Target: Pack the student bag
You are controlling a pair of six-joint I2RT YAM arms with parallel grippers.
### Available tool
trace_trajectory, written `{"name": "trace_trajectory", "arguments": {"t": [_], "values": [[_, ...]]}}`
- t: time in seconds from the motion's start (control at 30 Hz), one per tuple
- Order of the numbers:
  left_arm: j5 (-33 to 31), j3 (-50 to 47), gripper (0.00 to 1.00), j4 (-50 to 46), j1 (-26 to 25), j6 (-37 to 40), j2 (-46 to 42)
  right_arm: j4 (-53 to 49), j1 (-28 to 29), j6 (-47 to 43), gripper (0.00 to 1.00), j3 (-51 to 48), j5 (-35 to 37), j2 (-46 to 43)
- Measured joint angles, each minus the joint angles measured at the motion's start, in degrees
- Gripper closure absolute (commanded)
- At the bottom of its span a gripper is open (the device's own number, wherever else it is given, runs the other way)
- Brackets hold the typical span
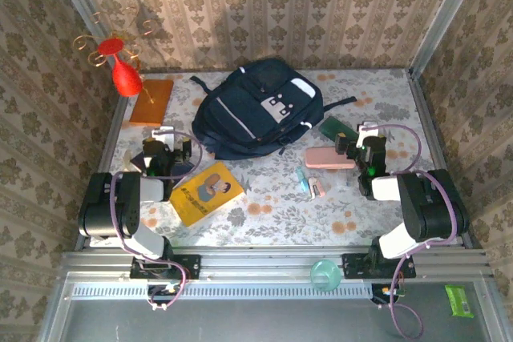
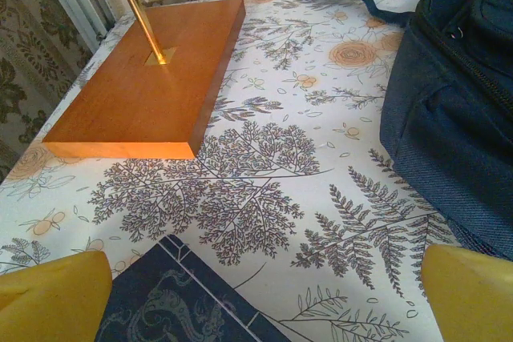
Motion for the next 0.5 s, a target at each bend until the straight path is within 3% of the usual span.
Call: {"name": "trace_trajectory", "arguments": {"t": [0.5], "values": [[0.24,0.0,0.0,-0.13,0.39,-0.09,0.0,0.0,0.0,0.0,0.0,0.0,0.0,0.0]]}}
